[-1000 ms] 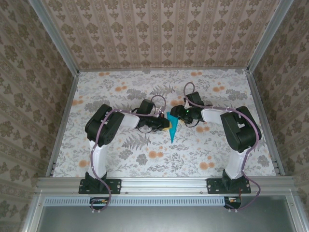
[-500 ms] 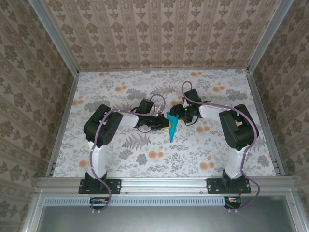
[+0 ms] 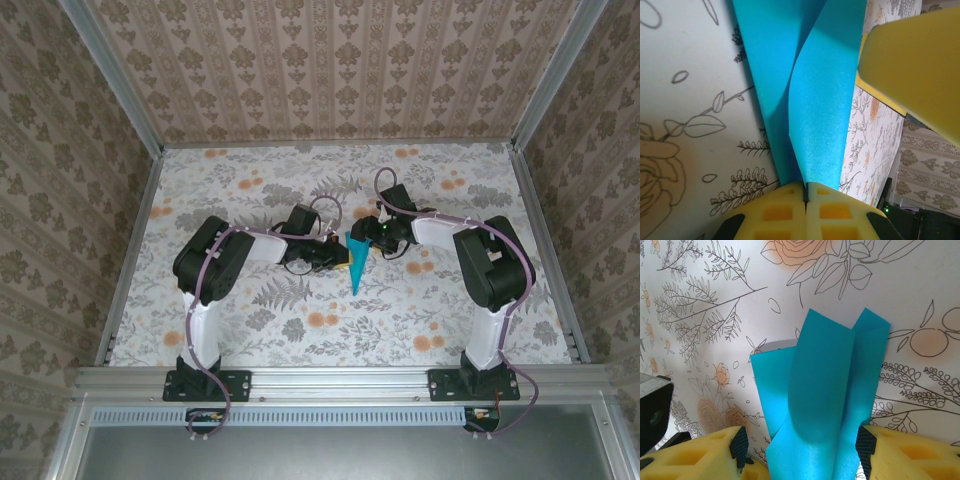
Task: Fold a paper plane with a square sheet of paper (fold left side to right side)
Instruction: Fold the wing for the fifth time at the center of the table.
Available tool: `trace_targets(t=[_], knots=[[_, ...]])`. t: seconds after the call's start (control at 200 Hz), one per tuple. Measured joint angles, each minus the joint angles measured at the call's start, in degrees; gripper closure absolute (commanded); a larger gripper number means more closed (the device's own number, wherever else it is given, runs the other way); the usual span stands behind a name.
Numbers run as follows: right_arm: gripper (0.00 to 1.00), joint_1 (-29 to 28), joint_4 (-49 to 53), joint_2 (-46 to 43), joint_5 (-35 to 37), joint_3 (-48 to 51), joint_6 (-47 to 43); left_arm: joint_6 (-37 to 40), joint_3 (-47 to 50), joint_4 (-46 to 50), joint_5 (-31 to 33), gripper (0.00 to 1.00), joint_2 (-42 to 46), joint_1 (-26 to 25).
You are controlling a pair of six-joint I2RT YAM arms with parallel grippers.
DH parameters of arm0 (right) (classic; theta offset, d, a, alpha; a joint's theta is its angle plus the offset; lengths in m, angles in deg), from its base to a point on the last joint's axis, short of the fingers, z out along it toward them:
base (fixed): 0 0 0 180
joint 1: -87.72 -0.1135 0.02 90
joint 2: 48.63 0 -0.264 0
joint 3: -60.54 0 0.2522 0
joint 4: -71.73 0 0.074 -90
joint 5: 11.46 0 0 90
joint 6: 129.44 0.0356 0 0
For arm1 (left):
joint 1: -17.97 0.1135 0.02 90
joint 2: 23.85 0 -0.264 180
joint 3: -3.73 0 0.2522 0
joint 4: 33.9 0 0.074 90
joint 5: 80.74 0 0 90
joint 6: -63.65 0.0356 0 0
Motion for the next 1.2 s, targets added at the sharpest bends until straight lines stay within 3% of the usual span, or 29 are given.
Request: trace_targets(t=[0.335,0.415,0.605,0.75,1.2], knots=[[0.37,-0.2,-0.4,-6.5,2.5,4.4,-0.7,0.0,0.0,0.2,0.0,0.96,0.0,0.0],[0.44,-0.2,-0.5,-8.6,2.9,5.2,-1.3,0.0,0.0,0.2,0.1,0.96,0.0,0.0],[0.74,-0.7,-2.4,-9.2,1.7,5.8,-1.1,0.0,0.0,0.2,0.2,0.96,0.0,0.0],[0.84,-2.1,-3.7,-7.6,0.6,5.7,-1.3,0.0,0.0,0.4,0.3,0.96,0.0,0.0],[0.86,-2.5,-2.4,-4.2,0.9,5.0,-1.9,0.0,-0.4,1.4,0.7,0.97,0.0,0.0]])
